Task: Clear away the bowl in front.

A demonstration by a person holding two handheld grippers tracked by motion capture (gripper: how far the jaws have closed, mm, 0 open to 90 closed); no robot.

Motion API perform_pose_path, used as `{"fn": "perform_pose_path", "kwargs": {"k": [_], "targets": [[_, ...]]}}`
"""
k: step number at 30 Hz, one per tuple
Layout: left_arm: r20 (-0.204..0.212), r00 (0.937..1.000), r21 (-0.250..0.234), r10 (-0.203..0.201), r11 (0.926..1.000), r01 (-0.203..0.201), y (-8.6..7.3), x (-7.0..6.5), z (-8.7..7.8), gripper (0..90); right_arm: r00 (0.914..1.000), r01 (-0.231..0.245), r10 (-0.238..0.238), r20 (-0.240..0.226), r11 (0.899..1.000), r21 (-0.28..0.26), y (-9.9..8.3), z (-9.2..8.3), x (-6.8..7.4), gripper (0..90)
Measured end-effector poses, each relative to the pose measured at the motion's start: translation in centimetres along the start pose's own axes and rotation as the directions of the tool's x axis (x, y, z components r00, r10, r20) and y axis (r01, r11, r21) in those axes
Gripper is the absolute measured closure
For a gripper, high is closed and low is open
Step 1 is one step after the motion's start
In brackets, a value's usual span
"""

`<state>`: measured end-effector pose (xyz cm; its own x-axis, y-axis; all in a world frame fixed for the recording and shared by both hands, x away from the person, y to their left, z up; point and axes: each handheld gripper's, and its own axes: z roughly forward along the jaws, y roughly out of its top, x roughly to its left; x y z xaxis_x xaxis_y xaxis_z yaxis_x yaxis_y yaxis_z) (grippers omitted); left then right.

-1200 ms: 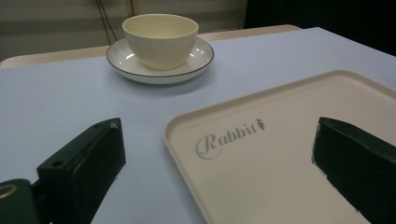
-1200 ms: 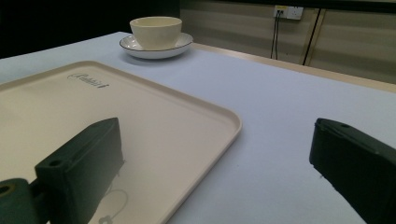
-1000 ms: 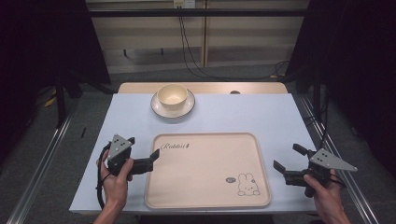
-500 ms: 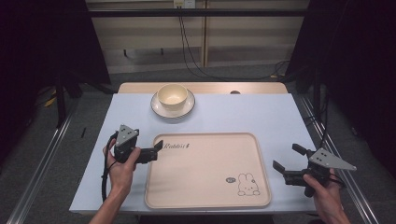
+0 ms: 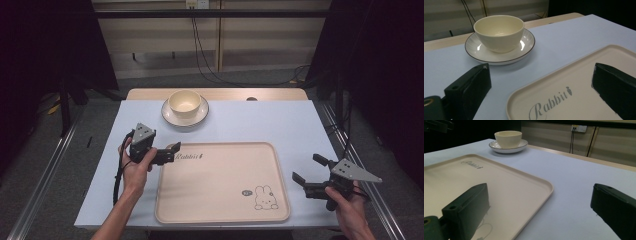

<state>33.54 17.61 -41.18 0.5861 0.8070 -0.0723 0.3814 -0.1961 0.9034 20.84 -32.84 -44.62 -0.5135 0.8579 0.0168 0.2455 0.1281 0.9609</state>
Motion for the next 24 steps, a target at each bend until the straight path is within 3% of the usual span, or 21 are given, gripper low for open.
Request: {"fn": "perform_pose_path", "kwargs": {"k": [4, 7, 10, 15, 16, 23, 24], "targets": [[-0.001, 1.0000, -0.015, -0.006, 0.9999, 0.006, 0.5, 0.2, 0.5, 2.7, 1.0000, -0.002, 0.002, -0.004, 1.000, 0.002, 0.0, 0.0, 0.0, 1.6], [-0.013, 0.9999, 0.006, -0.003, 1.0000, 0.003, 1.1, 0.5, 1.0, 2.9, 1.0000, -0.004, 0.004, 0.003, 1.000, -0.004, 0.0, 0.0, 0.0, 1.6], [-0.009, 0.9996, -0.014, -0.028, 0.9995, 0.027, 1.5, 1.0, 1.4, 2.9, 1.0000, -0.003, 0.003, -0.003, 1.000, 0.001, 0.0, 0.0, 0.0, 1.6], [-0.020, 0.9996, 0.015, -0.021, 0.9997, 0.022, 2.4, 1.9, 2.5, 4.2, 1.0000, -0.003, 0.003, -0.004, 1.000, 0.002, 0.0, 0.1, 0.0, 1.5], [-0.031, 0.9993, 0.039, -0.022, 0.9990, 0.023, 2.8, 2.2, 3.1, 7.1, 1.0000, -0.003, 0.003, -0.006, 1.000, 0.003, 0.0, 0.1, 0.0, 1.6], [-0.029, 0.9991, 0.052, -0.032, 0.9981, 0.034, 3.8, 3.0, 4.8, 6.1, 1.0000, -0.006, 0.006, -0.005, 1.000, 0.004, -0.1, 0.1, 0.1, 1.5], [-0.028, 0.9995, 0.074, -0.011, 0.9972, 0.013, 4.1, 3.4, 5.4, 6.0, 0.9999, -0.002, 0.002, -0.010, 1.000, 0.005, -0.1, 0.0, 0.0, 1.5]]}}
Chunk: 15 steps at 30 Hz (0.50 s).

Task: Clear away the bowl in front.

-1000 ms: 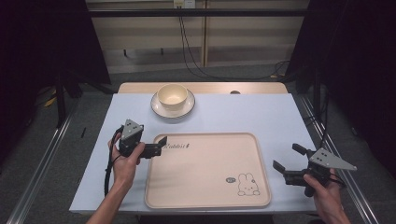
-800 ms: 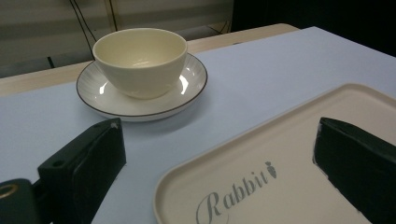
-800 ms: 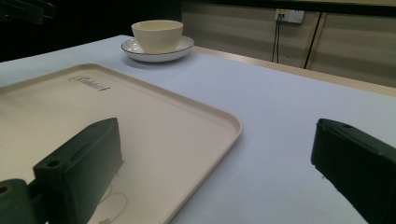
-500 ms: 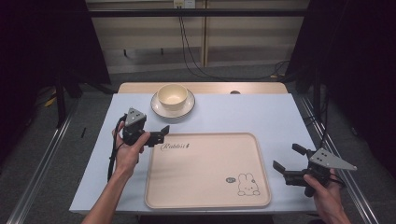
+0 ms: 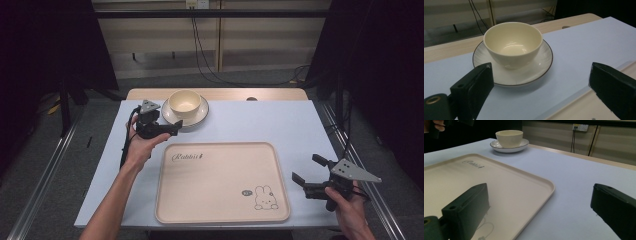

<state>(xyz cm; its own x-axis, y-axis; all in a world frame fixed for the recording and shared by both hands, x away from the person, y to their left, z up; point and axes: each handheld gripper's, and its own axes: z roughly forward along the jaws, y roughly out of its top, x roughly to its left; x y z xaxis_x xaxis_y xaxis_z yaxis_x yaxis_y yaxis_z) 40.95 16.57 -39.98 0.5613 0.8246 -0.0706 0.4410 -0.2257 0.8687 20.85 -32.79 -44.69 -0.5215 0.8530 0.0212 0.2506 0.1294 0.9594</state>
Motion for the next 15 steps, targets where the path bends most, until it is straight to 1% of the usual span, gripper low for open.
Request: {"fn": "perform_pose_path", "kwargs": {"k": [1, 3, 4, 6, 7, 8, 10, 11, 12, 13, 14, 15], "targets": [[0.000, 1.0000, 0.000, 0.000, 1.0000, 0.000, 0.0, 0.0, 0.0, 6.0, 1.0000, 0.000, 0.000, 0.000, 1.000, 0.000, 0.0, 0.0, 0.0, 1.5], [-0.017, 0.9998, 0.006, -0.005, 1.0000, 0.006, 0.4, 0.2, 0.6, 6.2, 1.0000, -0.002, 0.002, 0.000, 1.000, -0.001, 0.0, 0.0, 0.0, 1.5], [-0.007, 0.9999, 0.006, -0.010, 0.9999, 0.010, 0.6, 0.4, 0.8, 6.2, 1.0000, -0.002, 0.002, -0.001, 1.000, 0.000, 0.0, 0.0, 0.0, 1.5], [-0.016, 0.9997, -0.005, -0.019, 0.9998, 0.019, 1.1, 0.6, 1.3, 6.3, 1.0000, 0.003, -0.003, 0.001, 1.000, -0.002, 0.0, -0.1, -0.1, 1.5], [-0.016, 0.9997, -0.005, -0.019, 0.9998, 0.019, 1.1, 0.6, 1.3, 6.5, 1.0000, 0.003, -0.003, 0.001, 1.000, -0.002, 0.0, -0.1, -0.1, 1.5], [-0.024, 0.9996, -0.002, -0.014, 0.9999, 0.014, 1.3, 0.8, 1.5, 6.5, 1.0000, 0.003, -0.003, 0.001, 1.000, -0.001, 0.0, -0.1, -0.1, 1.5], [-0.046, 0.9989, 0.018, -0.008, 0.9998, 0.009, 1.6, 1.0, 1.8, 9.7, 1.0000, 0.001, -0.001, -0.001, 1.000, -0.002, 0.0, -0.1, -0.1, 1.5], [-0.055, 0.9984, 0.025, -0.014, 0.9996, 0.015, 1.8, 1.2, 1.9, 10.9, 1.0000, 0.002, -0.002, -0.001, 1.000, -0.001, 0.0, 0.0, -0.1, 1.5], [-0.056, 0.9980, 0.017, -0.030, 0.9994, 0.031, 1.9, 1.2, 2.1, 11.3, 1.0000, 0.001, -0.001, -0.002, 1.000, -0.001, 0.0, -0.1, -0.1, 1.5], [-0.053, 0.9979, 0.009, -0.037, 0.9992, 0.038, 2.0, 1.4, 2.2, 11.8, 1.0000, 0.000, 0.000, -0.003, 1.000, -0.002, 0.0, -0.1, -0.1, 1.5], [-0.063, 0.9977, 0.001, -0.026, 0.9997, 0.026, 2.2, 1.6, 2.4, 11.5, 1.0000, -0.010, 0.010, 0.000, 1.000, -0.007, 0.1, -0.1, 0.0, 1.5], [-0.066, 0.9977, -0.003, -0.019, 0.9998, 0.019, 2.3, 1.7, 2.5, 10.7, 1.0000, -0.005, 0.005, -0.001, 1.000, -0.005, 0.1, 0.0, 0.0, 1.5]]}}
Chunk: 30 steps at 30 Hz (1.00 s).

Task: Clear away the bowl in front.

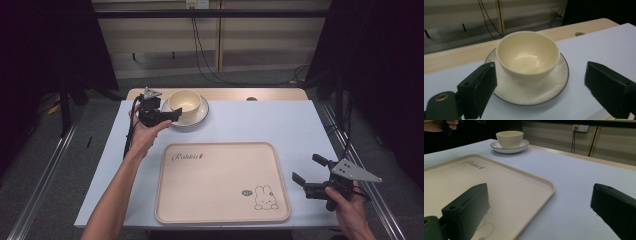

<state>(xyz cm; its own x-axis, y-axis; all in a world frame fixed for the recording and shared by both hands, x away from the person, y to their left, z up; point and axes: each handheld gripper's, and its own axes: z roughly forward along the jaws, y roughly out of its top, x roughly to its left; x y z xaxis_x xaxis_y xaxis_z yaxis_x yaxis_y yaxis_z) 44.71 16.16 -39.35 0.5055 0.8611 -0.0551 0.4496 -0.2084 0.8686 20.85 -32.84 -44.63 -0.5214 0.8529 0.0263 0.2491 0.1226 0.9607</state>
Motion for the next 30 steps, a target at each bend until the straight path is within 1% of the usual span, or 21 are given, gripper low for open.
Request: {"fn": "perform_pose_path", "kwargs": {"k": [1, 3, 4, 5, 6, 7, 10, 13, 14, 15, 16, 17, 19, 21, 22, 23, 24, 25, 27, 28, 30], "targets": [[-0.008, 1.0000, -0.006, 0.001, 1.0000, -0.001, 0.2, 0.2, 0.3, 10.8, 1.0000, 0.006, -0.006, 0.002, 1.000, 0.003, 0.0, 0.0, 0.0, 1.5], [-0.017, 0.9998, -0.012, -0.014, 0.9998, 0.014, 0.3, 0.4, 0.8, 11.4, 1.0000, 0.003, -0.003, -0.001, 1.000, 0.004, 0.0, 0.0, 0.0, 1.5], [-0.016, 0.9998, -0.007, -0.008, 0.9999, 0.008, 0.4, 0.6, 1.0, 11.5, 1.0000, 0.003, -0.003, -0.001, 1.000, 0.003, 0.0, 0.0, 0.0, 1.5], [-0.028, 0.9995, -0.008, -0.015, 0.9999, 0.015, 0.5, 0.7, 1.4, 12.3, 1.0000, 0.004, -0.004, -0.001, 1.000, 0.003, 0.0, 0.0, 0.0, 1.5], [-0.033, 0.9994, -0.003, -0.010, 1.0000, 0.010, 0.6, 1.0, 1.8, 12.3, 1.0000, 0.003, -0.003, -0.001, 1.000, 0.002, 0.0, 0.0, 0.0, 1.5], [-0.039, 0.9991, -0.009, -0.016, 0.9998, 0.015, 0.6, 1.2, 2.3, 12.3, 1.0000, 0.005, -0.005, 0.000, 1.000, 0.001, 0.0, 0.0, 0.0, 1.5], [-0.041, 0.9990, 0.021, -0.017, 0.9996, 0.018, 0.6, 1.5, 3.3, 8.7, 1.0000, 0.002, -0.002, -0.004, 1.000, 0.002, 0.0, 0.1, 0.0, 1.5], [-0.055, 0.9980, 0.040, -0.031, 0.9986, 0.033, 0.9, 2.2, 4.3, 8.8, 1.0000, 0.003, -0.003, -0.005, 1.000, 0.001, 0.0, 0.0, 0.0, 1.5], [-0.055, 0.9980, 0.040, -0.031, 0.9986, 0.033, 0.9, 2.2, 4.3, 9.3, 1.0000, 0.003, -0.003, -0.005, 1.000, 0.001, 0.0, 0.0, 0.0, 1.5], [-0.075, 0.9968, 0.057, -0.028, 0.9979, 0.032, 1.0, 2.4, 4.7, 9.8, 1.0000, 0.002, -0.002, -0.006, 1.000, 0.002, 0.0, 0.0, 0.0, 1.5], [-0.075, 0.9968, 0.057, -0.028, 0.9979, 0.032, 1.0, 2.4, 4.7, 11.0, 1.0000, 0.002, -0.002, -0.006, 1.000, 0.002, 0.0, 0.0, 0.0, 1.5], [-0.086, 0.9961, 0.071, -0.019, 0.9972, 0.025, 1.1, 2.5, 4.9, 11.0, 1.0000, 0.006, -0.006, -0.005, 1.000, 0.004, 0.0, 0.0, 0.0, 1.5], [-0.098, 0.9949, 0.096, -0.023, 0.9948, 0.032, 1.2, 2.7, 5.3, 16.9, 1.0000, 0.003, -0.003, -0.007, 1.000, 0.004, -0.1, 0.0, 0.0, 1.5], [-0.106, 0.9941, 0.120, -0.025, 0.9921, 0.037, 1.2, 3.0, 5.7, 16.0, 1.0000, 0.002, -0.002, -0.009, 1.000, 0.005, -0.1, 0.0, 0.0, 1.5], [-0.105, 0.9943, 0.135, -0.016, 0.9904, 0.030, 1.2, 3.2, 5.9, 16.6, 0.9999, 0.004, -0.004, -0.013, 1.000, 0.007, -0.1, 0.0, 0.0, 1.5], [-0.112, 0.9932, 0.140, -0.030, 0.9891, 0.046, 1.2, 3.2, 6.3, 18.5, 0.9999, 0.005, -0.005, -0.010, 1.000, 0.006, -0.1, 0.1, 0.1, 1.5], [-0.108, 0.9938, 0.160, -0.028, 0.9861, 0.045, 1.2, 3.4, 6.5, 18.5, 0.9999, 0.005, -0.005, -0.010, 1.000, 0.006, -0.1, 0.1, 0.1, 1.5], [-0.111, 0.9929, 0.178, -0.042, 0.9822, 0.061, 1.2, 3.4, 6.9, 18.5, 0.9999, 0.005, -0.005, -0.010, 1.000, 0.006, -0.1, 0.1, 0.0, 1.5], [-0.105, 0.9940, 0.206, -0.031, 0.9772, 0.052, 1.1, 3.5, 7.4, 19.5, 0.9999, 0.001, 0.000, -0.012, 1.000, 0.010, -0.1, 0.1, 0.1, 1.5], [-0.115, 0.9926, 0.209, -0.039, 0.9758, 0.063, 1.1, 3.4, 7.8, 20.3, 0.9999, 0.007, -0.006, -0.010, 1.000, 0.010, -0.1, 0.1, 0.1, 1.5], [-0.105, 0.9931, 0.223, -0.051, 0.9720, 0.074, 1.1, 3.5, 8.2, 22.0, 0.9999, 0.004, -0.004, -0.014, 1.000, 0.011, -0.1, 0.1, 0.1, 1.5]]}}
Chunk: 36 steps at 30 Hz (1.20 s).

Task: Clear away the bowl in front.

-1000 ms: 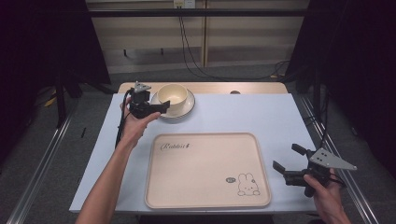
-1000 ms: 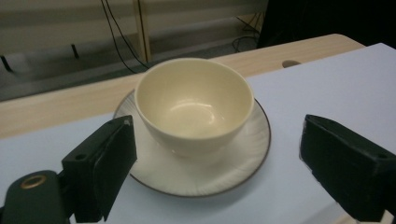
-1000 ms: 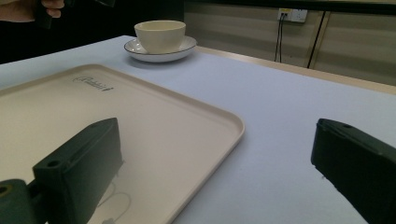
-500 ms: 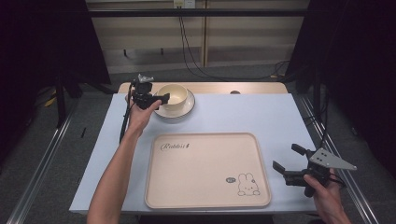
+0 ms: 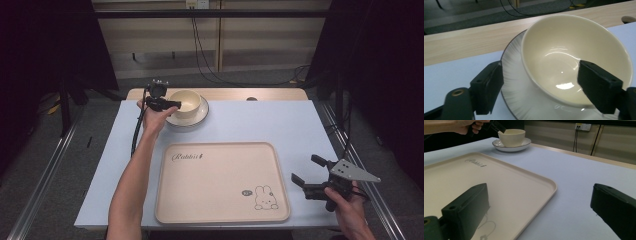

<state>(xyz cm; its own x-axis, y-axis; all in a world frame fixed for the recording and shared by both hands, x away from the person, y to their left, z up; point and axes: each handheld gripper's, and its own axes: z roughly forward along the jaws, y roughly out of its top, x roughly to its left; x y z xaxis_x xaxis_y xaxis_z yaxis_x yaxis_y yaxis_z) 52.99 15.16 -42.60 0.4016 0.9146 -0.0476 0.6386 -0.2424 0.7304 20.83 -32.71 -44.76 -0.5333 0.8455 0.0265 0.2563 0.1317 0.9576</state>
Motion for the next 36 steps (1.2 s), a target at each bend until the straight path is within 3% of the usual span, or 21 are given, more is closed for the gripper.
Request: {"fn": "perform_pose_path", "kwargs": {"k": [5, 7, 13, 16, 18, 20, 21, 26, 27, 36], "targets": [[-0.005, 0.9992, 0.042, -0.039, 0.9983, 0.039, 0.6, -0.2, 1.3, 25.0, 0.9999, 0.007, -0.007, -0.008, 1.000, 0.004, 0.0, 0.0, 0.0, 1.5], [-0.018, 0.9993, 0.056, -0.033, 0.9978, 0.034, 0.8, -0.3, 1.6, 27.5, 1.0000, 0.004, -0.004, -0.004, 1.000, 0.006, 0.0, 0.0, 0.0, 1.5], [-0.023, 0.9964, 0.071, -0.082, 0.9940, 0.083, 0.3, -0.5, 2.7, 31.8, 0.9999, 0.013, -0.013, -0.005, 1.000, 0.005, 0.0, 0.0, -0.1, 1.5], [-0.016, 0.9965, 0.096, -0.083, 0.9919, 0.084, 0.2, -0.7, 3.2, 33.7, 0.9998, 0.016, -0.016, -0.007, 1.000, 0.005, 0.0, 0.0, -0.1, 1.5], [-0.014, 0.9942, 0.111, -0.107, 0.9879, 0.108, 0.1, -0.8, 3.5, 38.1, 0.9999, 0.014, -0.014, 0.000, 1.000, 0.003, 0.0, 0.0, -0.1, 1.5], [-0.004, 0.9951, 0.138, -0.099, 0.9855, 0.099, 0.0, -0.5, 3.6, 45.0, 0.9999, 0.014, -0.014, -0.007, 1.000, 0.008, 0.0, 0.0, -0.1, 1.5], [0.012, 0.9924, 0.153, -0.123, 0.9810, 0.119, -0.1, -0.4, 3.8, 45.5, 0.9999, 0.013, -0.013, -0.006, 1.000, 0.008, 0.0, 0.0, -0.1, 1.5], [0.002, 0.9907, 0.167, -0.136, 0.9768, 0.134, 0.0, -0.2, 3.7, 56.7, 0.9999, 0.016, -0.016, -0.004, 1.000, 0.007, 0.0, 0.0, -0.1, 1.5], [0.007, 0.9870, 0.178, -0.161, 0.9715, 0.157, 0.0, 0.0, 3.7, 59.1, 0.9999, 0.017, -0.017, -0.002, 1.000, 0.007, 0.0, 0.0, -0.1, 1.5], [0.004, 0.9869, 0.179, -0.161, 0.9710, 0.158, 0.0, 0.1, 3.6, 73.3, 0.9999, 0.009, -0.010, 0.004, 1.000, 0.004, 0.0, 0.0, -0.1, 1.5]]}}
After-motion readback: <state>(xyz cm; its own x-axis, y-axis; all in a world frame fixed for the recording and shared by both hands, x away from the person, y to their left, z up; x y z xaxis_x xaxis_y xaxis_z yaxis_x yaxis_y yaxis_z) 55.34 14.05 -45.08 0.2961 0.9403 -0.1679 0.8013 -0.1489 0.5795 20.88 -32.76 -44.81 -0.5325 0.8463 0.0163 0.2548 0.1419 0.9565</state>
